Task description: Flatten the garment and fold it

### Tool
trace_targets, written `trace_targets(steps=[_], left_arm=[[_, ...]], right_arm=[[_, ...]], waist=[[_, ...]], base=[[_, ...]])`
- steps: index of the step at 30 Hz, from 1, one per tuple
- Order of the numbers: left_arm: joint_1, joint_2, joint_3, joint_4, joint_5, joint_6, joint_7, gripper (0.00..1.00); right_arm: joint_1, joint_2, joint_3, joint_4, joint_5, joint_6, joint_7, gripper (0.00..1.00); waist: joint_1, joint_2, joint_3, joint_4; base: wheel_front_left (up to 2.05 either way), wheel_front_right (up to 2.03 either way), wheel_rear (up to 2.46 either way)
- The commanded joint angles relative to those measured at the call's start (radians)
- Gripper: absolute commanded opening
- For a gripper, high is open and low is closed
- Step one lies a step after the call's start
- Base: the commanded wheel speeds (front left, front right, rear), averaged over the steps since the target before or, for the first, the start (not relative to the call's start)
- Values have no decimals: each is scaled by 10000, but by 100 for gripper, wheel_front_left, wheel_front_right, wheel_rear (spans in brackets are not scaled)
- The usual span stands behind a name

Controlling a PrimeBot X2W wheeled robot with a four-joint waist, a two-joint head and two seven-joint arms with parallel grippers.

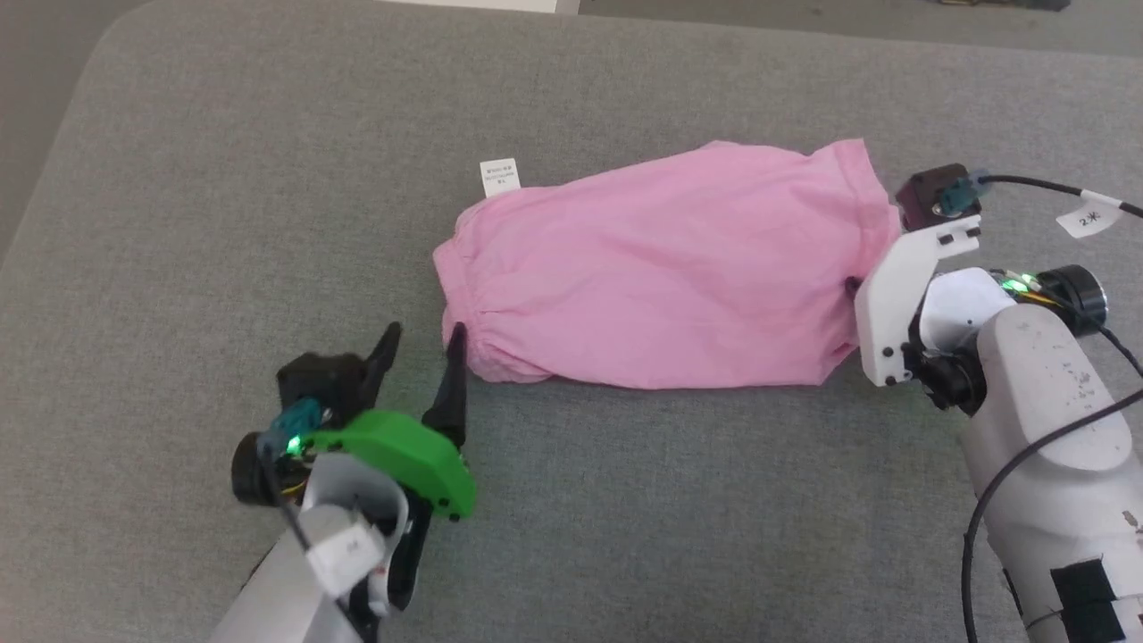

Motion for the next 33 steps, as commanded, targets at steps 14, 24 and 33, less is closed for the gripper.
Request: trace_targets(steps=[14, 24, 33], left_arm=[[-1483, 108, -839, 1110, -987, 643, 5425, 100], [-1088, 343, -315, 1027, -2066, 154, 5857, 0], [237, 1498, 277, -871, -2791, 576, 6909, 0]], right_arm=[[-143, 230, 927, 214, 829, -15, -191, 0], [160, -76, 1287, -63, 1520, -15, -714, 0], [2573, -755, 769, -2260, 2730, -15, -328, 0]], waist=[[0, 0, -126, -867], [0, 0, -589, -1161], [0, 0, -1461, -935]], base=[[0, 0, 0], [0, 0, 0], [0, 0, 0]])
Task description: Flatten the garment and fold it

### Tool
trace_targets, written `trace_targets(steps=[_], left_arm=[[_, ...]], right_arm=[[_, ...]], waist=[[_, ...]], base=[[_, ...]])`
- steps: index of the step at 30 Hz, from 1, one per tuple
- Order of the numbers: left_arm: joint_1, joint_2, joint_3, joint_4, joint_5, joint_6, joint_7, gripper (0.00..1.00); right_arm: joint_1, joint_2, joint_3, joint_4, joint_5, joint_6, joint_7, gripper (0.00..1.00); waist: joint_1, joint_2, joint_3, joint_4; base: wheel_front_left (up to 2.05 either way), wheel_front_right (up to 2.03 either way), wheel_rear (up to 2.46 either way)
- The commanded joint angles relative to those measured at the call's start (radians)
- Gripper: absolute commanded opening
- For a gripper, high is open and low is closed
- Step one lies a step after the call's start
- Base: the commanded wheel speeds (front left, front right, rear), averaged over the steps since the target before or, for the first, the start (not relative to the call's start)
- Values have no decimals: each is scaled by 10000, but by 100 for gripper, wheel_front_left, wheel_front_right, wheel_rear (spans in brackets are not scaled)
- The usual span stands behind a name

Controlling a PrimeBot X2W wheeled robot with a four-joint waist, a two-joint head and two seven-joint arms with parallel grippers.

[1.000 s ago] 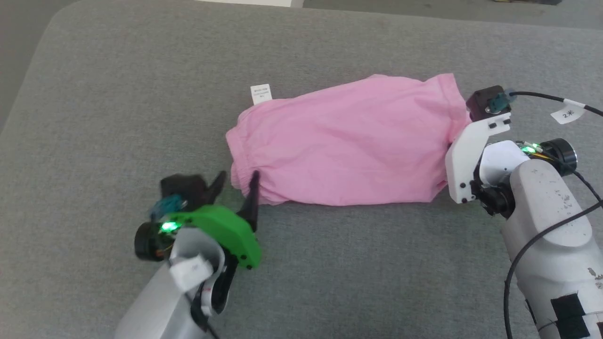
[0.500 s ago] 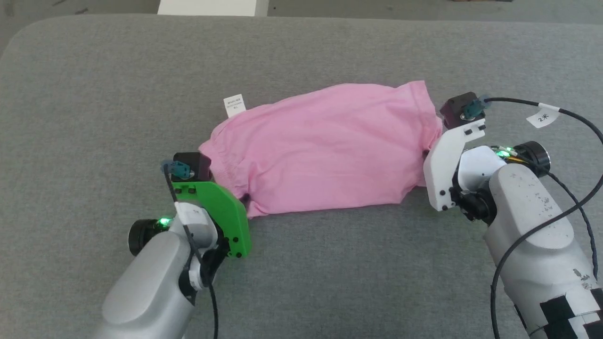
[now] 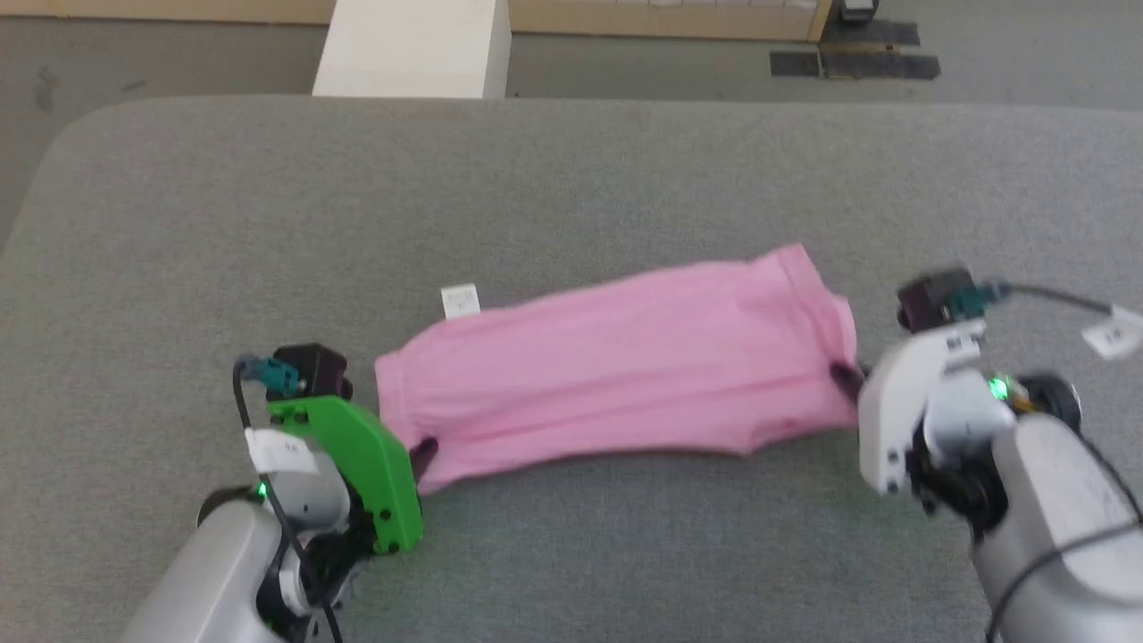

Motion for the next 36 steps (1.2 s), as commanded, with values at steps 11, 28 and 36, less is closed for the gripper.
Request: trace_targets(steps=[11, 28, 36], left_arm=[[1942, 107, 161, -819, -736, 643, 369, 100], [991, 86, 1418, -1032, 2603, -533, -7009, 100], [641, -552, 1380, 277, 3592, -787, -8668, 100]], right_arm=[[4282, 885, -1801, -2994, 253, -23, 1117, 100], [2898, 572, -2185, -3570, -878, -23, 2096, 100], [2055, 569, -1099, -2113, -810, -23, 2035, 100]], waist=[[0, 0, -618, 146], [0, 0, -371, 194], [0, 0, -43, 229]], base=[[0, 0, 0], [0, 0, 0], [0, 0, 0]])
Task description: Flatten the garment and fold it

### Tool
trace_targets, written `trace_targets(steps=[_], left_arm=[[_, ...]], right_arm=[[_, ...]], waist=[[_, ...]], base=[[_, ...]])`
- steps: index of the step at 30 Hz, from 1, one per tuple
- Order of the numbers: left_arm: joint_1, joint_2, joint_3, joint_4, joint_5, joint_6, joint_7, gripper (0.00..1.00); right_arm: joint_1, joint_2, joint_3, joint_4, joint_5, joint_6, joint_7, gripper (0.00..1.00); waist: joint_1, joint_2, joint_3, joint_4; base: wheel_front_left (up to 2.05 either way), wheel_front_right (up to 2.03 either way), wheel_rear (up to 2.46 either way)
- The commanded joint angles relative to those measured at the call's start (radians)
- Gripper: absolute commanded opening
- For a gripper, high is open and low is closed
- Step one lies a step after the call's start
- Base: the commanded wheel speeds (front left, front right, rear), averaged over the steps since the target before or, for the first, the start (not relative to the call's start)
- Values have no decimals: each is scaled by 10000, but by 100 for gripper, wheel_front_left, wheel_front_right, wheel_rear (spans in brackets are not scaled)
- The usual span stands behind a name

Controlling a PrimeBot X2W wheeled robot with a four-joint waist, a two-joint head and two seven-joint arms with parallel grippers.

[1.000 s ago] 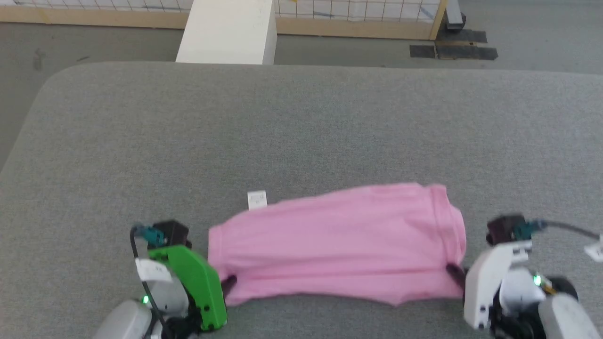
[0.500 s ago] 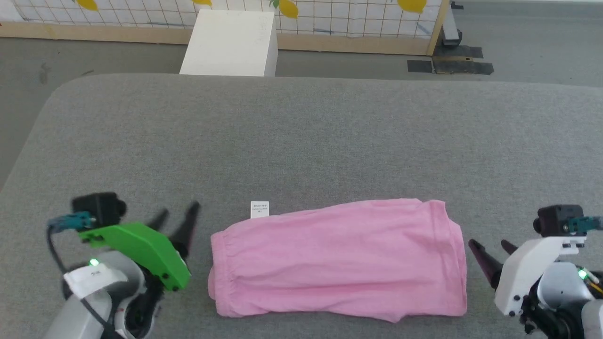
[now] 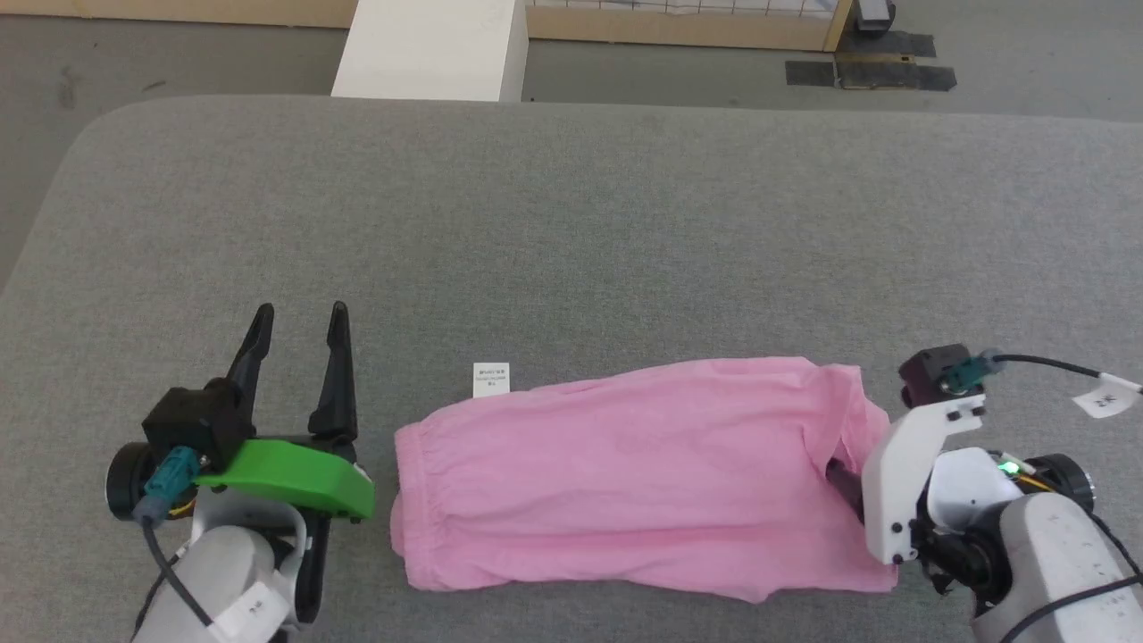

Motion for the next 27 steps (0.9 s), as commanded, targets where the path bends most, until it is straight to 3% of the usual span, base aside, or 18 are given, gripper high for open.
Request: trace_targets(steps=[1, 2, 3, 4, 5, 10, 21, 27], left_arm=[[-148, -116, 53, 97, 135, -73, -80, 100], [-162, -170, 80, 161, 201, -114, -94, 100], [-169, -226, 125, 197, 229, -143, -102, 100], [-180, -290, 186, 232, 265, -176, -108, 100], [-198, -354, 270, 196, 314, -199, -110, 100], [-82, -660, 685, 39, 620, -405, -115, 100], [86, -932, 1246, 154, 1131, -857, -117, 100], [195, -1024, 1371, 312, 1176, -994, -117, 100]], right_arm=[[-191, -43, 107, 200, 12, -13, -37, 100], [-252, -48, 166, 388, 42, -13, -21, 100], [-307, -47, 177, 515, 73, -13, -19, 70], [-379, -56, 165, 629, 97, -13, -72, 26], [-430, -89, 156, 704, 107, -13, -126, 0], [-627, -374, -287, 911, 329, -13, -352, 0], [-760, -1789, -2813, 1652, -335, -13, -224, 0], [-647, -2143, -2599, 1310, -848, -13, 101, 0]], waist=[[0, 0, 53, 6], [0, 0, 65, 2], [0, 0, 80, -1], [0, 0, 97, -7], [0, 0, 106, -11], [0, 0, 120, -92], [0, 0, 36, -304], [0, 0, -153, -361]], base=[[0, 0, 0], [0, 0, 0], [0, 0, 0], [0, 0, 0], [0, 0, 0], [0, 0, 0], [0, 0, 0], [0, 0, 0]])
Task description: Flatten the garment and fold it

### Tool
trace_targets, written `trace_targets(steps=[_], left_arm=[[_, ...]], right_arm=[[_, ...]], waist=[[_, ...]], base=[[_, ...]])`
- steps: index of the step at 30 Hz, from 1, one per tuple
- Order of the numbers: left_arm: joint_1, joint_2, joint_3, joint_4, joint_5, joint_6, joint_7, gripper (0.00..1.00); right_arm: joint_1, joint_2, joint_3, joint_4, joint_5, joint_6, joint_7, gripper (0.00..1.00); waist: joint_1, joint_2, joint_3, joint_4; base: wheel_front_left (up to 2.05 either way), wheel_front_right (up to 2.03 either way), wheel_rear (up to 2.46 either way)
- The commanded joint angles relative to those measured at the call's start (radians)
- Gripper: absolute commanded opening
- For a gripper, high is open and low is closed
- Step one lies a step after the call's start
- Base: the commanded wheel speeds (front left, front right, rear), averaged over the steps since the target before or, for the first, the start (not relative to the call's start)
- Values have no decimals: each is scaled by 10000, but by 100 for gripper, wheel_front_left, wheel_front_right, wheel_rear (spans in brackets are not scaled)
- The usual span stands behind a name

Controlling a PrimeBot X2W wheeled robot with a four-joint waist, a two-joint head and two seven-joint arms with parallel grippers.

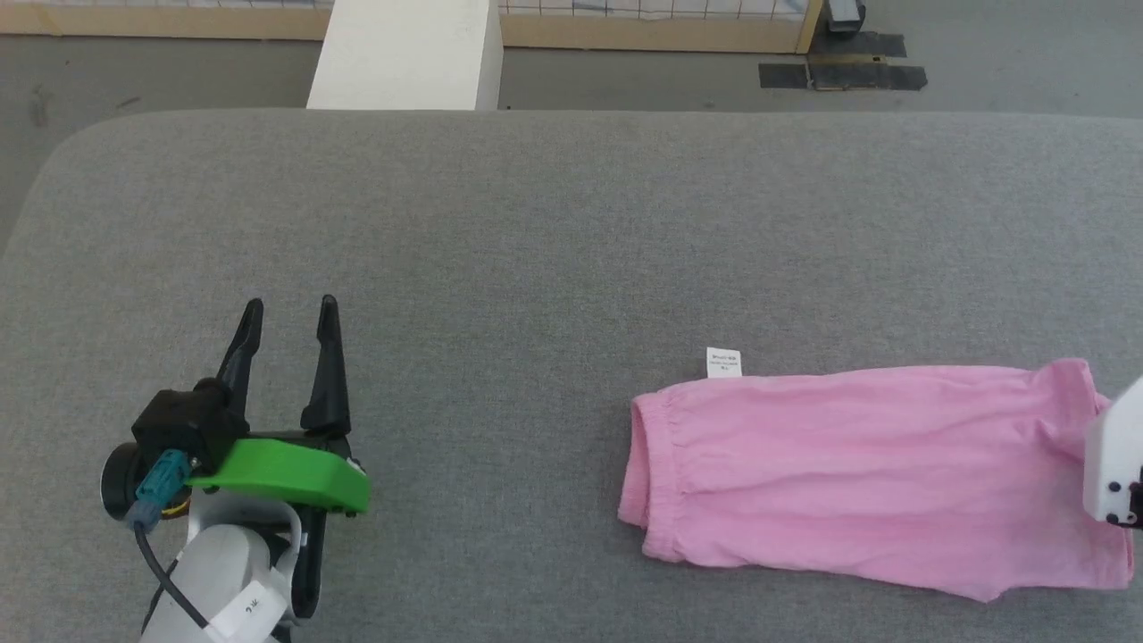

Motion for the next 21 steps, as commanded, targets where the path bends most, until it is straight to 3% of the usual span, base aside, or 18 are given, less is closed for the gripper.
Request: trace_targets(steps=[1, 7, 12, 16, 21], left_arm=[[158, -44, 84, 12, 140, -82, -48, 100], [394, -155, 262, -38, 148, -169, -49, 100], [542, -179, 323, -83, 189, -219, -49, 100], [619, -203, 349, -155, 230, -253, -49, 100], [636, -269, 350, -172, 237, -300, -49, 100]], right_arm=[[32, -114, 218, -371, -100, -17, 86, 0], [1169, -238, 1326, -2951, 705, -17, 1639, 0], [1904, 157, 2142, -5087, 1476, -17, 2839, 0], [1741, 727, 2825, -5572, 1656, -17, 3014, 0], [963, 1427, 3698, -5126, 1619, -17, 2625, 0]], waist=[[0, -1, -112, -2], [0, -1, -472, 68], [0, -1, -577, 136], [0, -1, -509, 209], [0, -1, -366, 423]], base=[[0, 0, 0], [0, 0, 0], [0, 0, 0], [0, 0, 0], [0, 0, 0]])
